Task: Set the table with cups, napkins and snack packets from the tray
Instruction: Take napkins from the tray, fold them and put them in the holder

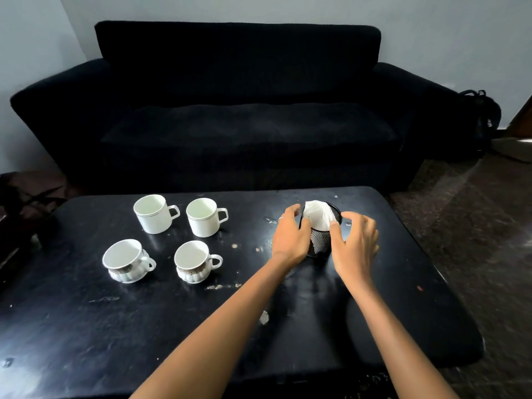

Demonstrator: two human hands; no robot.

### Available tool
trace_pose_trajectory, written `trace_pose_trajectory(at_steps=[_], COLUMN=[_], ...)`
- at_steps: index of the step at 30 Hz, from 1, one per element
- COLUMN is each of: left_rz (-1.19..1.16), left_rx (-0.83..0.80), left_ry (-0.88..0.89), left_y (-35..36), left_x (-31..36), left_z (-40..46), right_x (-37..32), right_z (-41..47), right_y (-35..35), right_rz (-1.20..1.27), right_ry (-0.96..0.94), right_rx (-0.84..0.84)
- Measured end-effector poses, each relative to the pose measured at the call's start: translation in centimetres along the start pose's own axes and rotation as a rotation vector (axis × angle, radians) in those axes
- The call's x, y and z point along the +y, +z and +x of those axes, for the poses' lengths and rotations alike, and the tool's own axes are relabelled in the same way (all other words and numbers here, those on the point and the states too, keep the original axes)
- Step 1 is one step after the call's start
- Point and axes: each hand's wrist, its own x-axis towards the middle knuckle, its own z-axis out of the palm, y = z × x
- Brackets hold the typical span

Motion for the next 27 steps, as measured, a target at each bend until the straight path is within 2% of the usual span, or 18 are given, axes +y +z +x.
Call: trace_pose_trajectory(at_steps=[3, 6, 10, 15, 27], left_rz=[-0.063, -0.106, -0.156, -0.146, -0.101], left_rx=[0.085, 0.154, 0.122, 0.013, 0.114], left_ry=[-0.042, -0.066, -0.056, -0.032, -0.097], left_y=[0.6, 1.6, 2.9, 3.5, -2.2], left_x=[-0.6, -1.3, -1.8, -1.9, -3.2], left_z=[-1.3, -3.0, -5.0, -6.1, -4.0], right_x=[0.4, 1.1, 1.8, 1.7, -2.0], right_z=[0.0, 0.1, -0.1, -0.6, -3.8], right_y=[-0.4, -0.5, 0.2, 0.7, 3.1], right_rz=[0.201, 0.433, 0.601, 0.654, 0.547], right_ry=[0.066, 0.199, 0.298, 0.257, 0.210], right_rx=[-0.035, -0.165, -0.313, -0.407, -0.530])
